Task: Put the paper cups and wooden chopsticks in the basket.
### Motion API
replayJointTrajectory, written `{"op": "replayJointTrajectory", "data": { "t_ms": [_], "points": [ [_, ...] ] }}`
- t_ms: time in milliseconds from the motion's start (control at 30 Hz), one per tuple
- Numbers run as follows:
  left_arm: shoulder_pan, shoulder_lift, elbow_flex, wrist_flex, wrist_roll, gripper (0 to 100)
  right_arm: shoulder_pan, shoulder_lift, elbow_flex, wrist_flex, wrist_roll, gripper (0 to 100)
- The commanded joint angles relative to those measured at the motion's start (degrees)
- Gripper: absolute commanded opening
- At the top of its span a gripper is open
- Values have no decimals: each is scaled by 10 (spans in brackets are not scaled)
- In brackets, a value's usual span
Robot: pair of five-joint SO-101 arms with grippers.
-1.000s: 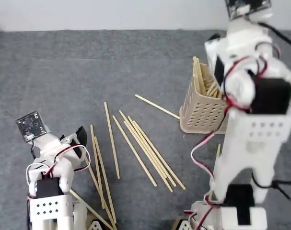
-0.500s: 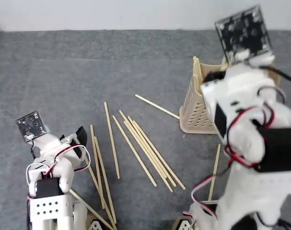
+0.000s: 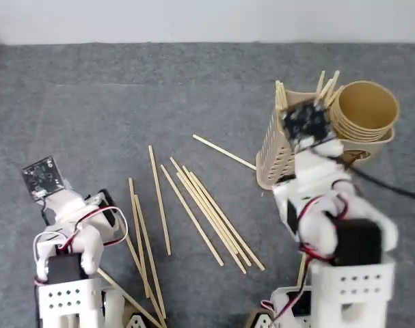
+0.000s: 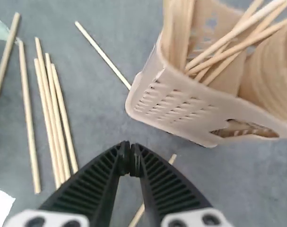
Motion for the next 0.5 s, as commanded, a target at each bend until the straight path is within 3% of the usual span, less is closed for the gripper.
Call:
{"op": "replayJointTrajectory", "data": {
  "t_ms": [0, 467],
  "points": [
    [2, -3, -81, 48, -30, 44, -7, -93, 144, -91, -7, 8],
    [25, 4, -143, 115, -64, 40, -2, -220, 424, -291, -7, 8]
  ]
}}
